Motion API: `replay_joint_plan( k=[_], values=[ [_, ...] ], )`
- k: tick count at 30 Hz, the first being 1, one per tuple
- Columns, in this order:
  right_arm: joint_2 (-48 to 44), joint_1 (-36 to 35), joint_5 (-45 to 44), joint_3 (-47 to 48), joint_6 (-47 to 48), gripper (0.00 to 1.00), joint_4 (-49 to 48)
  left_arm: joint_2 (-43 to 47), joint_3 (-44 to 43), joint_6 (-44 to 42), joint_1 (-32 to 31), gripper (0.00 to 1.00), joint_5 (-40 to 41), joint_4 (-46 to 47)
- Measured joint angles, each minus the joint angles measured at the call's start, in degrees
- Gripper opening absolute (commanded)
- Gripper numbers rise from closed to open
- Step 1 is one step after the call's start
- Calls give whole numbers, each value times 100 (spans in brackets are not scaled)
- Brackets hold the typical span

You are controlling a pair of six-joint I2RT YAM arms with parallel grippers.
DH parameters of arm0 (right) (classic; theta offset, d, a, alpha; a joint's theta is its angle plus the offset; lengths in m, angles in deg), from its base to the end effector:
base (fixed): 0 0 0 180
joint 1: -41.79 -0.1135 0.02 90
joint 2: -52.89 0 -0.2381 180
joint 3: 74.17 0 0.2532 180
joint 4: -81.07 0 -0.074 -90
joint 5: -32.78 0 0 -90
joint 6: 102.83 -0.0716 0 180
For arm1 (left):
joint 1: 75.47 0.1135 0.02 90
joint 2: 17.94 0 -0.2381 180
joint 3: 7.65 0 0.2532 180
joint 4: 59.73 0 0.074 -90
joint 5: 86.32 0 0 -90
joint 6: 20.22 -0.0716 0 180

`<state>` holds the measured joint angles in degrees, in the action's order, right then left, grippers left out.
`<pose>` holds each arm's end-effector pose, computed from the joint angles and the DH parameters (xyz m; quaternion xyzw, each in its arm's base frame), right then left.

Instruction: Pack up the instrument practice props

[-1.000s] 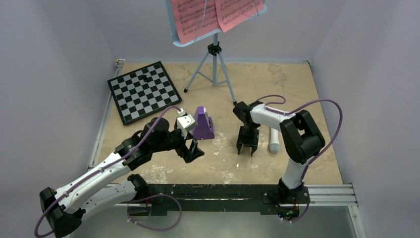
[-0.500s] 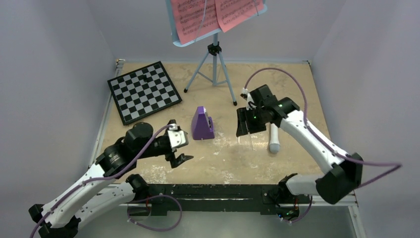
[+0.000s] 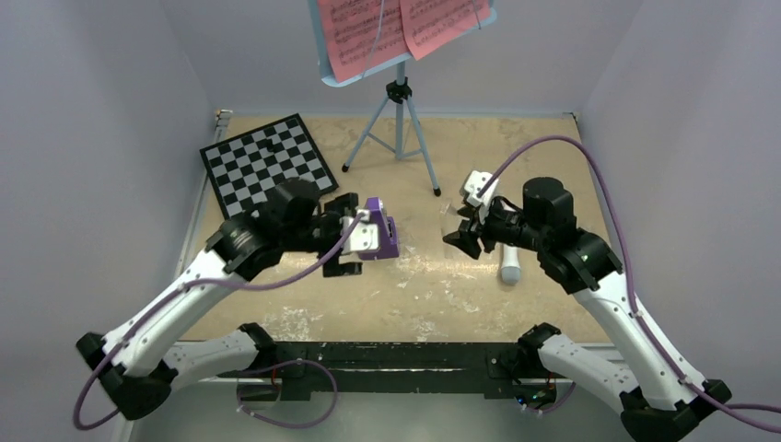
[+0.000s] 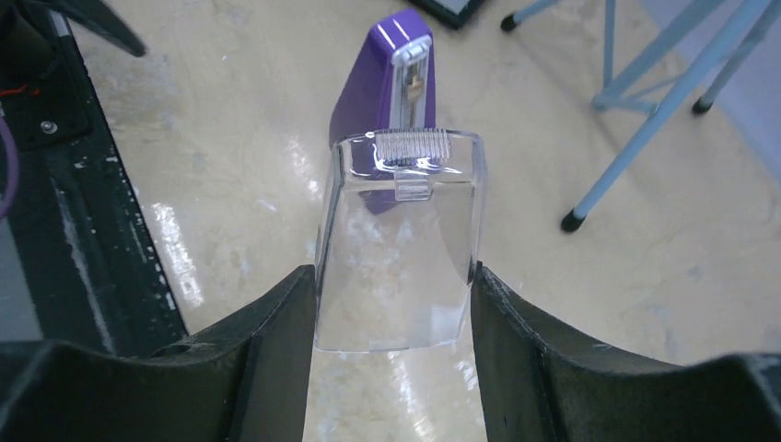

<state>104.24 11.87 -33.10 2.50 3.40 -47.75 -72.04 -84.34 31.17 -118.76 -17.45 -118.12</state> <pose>0.1809 0.1379 0.3470 -0.4269 0.7189 0.2377 0.4944 0.1485 -0.1754 0.3213 0.6366 0.6062 -0.1814 0.4408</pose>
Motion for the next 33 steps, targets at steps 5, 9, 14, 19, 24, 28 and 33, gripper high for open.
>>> replay_joint_plan(
  k=[5, 9, 14, 19, 24, 28, 33],
  values=[
    [-101, 90, 743, -382, 848, 0, -962, -1665, -1167, -173, 306, 98, -7, -127],
    [118, 131, 1060, -557, 977, 0, -1574, -2317, -1593, -350, 457, 95, 59, -236],
    [358, 138, 1285, -566, 951, 0, -1993, -3097, -2304, -664, 802, 89, -59, -601],
    [450, 138, 1292, -566, 992, 0, -2269, -3563, -2570, -907, 1095, 79, -282, -931],
    [610, 151, 1290, -566, 1086, 0, -2291, -4009, -2953, -1132, 1261, 76, -636, -1244],
    [702, 216, 1246, -566, 1075, 0, -2288, -4054, -2970, -1217, 1296, 71, -903, -1399],
    [743, 435, 1143, -560, 925, 0, -2240, -4057, -2964, -1213, 1294, 63, -1095, -1403]
  ],
)
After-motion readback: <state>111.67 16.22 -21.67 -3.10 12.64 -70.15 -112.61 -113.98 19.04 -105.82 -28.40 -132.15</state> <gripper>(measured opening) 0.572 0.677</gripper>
